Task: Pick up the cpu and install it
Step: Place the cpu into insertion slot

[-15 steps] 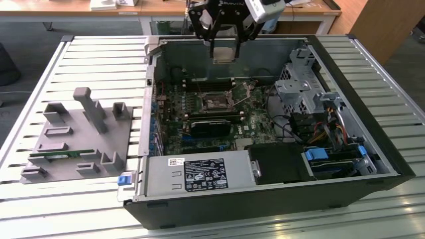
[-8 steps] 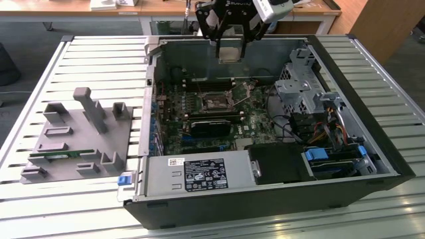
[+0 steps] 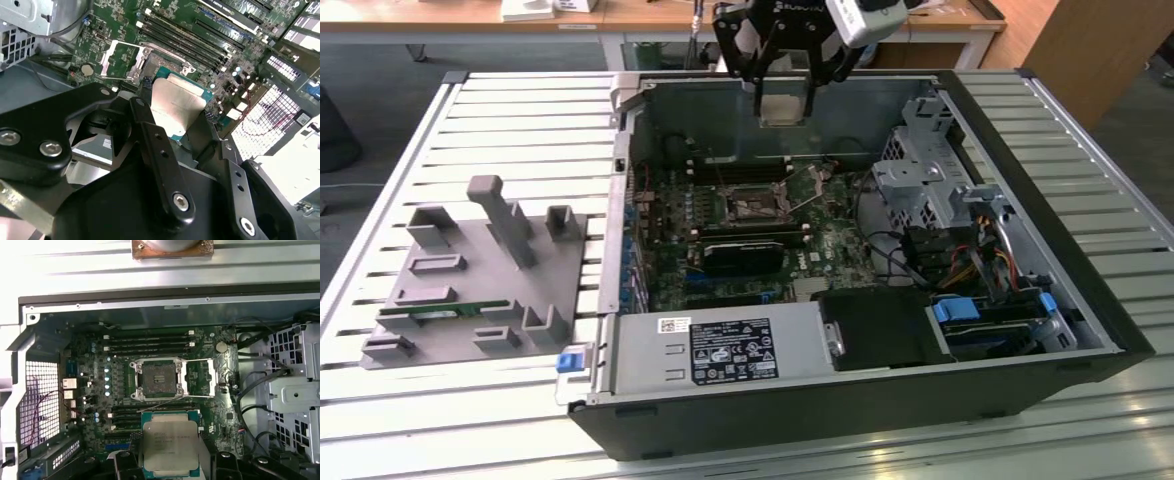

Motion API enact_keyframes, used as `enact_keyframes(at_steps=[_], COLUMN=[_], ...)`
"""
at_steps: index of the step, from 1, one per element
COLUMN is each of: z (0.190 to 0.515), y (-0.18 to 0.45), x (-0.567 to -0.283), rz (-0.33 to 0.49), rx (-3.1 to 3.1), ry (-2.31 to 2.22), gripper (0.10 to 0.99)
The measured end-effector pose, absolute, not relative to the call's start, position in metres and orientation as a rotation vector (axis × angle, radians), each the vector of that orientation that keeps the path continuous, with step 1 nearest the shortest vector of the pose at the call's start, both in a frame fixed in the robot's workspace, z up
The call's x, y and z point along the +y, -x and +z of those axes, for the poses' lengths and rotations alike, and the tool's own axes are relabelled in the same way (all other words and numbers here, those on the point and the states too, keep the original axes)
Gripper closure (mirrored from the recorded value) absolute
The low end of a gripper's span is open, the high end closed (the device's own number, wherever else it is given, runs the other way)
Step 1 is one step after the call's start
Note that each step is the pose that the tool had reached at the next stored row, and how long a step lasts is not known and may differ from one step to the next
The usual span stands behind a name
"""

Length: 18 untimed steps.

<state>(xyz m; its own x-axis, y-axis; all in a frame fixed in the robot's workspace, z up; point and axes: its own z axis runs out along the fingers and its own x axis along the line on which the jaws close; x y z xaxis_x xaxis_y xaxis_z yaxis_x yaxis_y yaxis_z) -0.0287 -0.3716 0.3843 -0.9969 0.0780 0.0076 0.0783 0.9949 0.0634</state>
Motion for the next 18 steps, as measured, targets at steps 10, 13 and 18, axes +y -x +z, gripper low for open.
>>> enact_keyframes(at_steps=[10,13,18], z=[0.3831,0.3828,0.3825], y=[0.0287,0.0288,0.0287], x=[-0.3709,-0.3707,-0.3701], rz=[-0.099,-0.099,-0.099], rx=[-3.121,-3.115,-3.102], ry=[0.337,0.399,0.504], gripper=[0.553,0.553,0.553])
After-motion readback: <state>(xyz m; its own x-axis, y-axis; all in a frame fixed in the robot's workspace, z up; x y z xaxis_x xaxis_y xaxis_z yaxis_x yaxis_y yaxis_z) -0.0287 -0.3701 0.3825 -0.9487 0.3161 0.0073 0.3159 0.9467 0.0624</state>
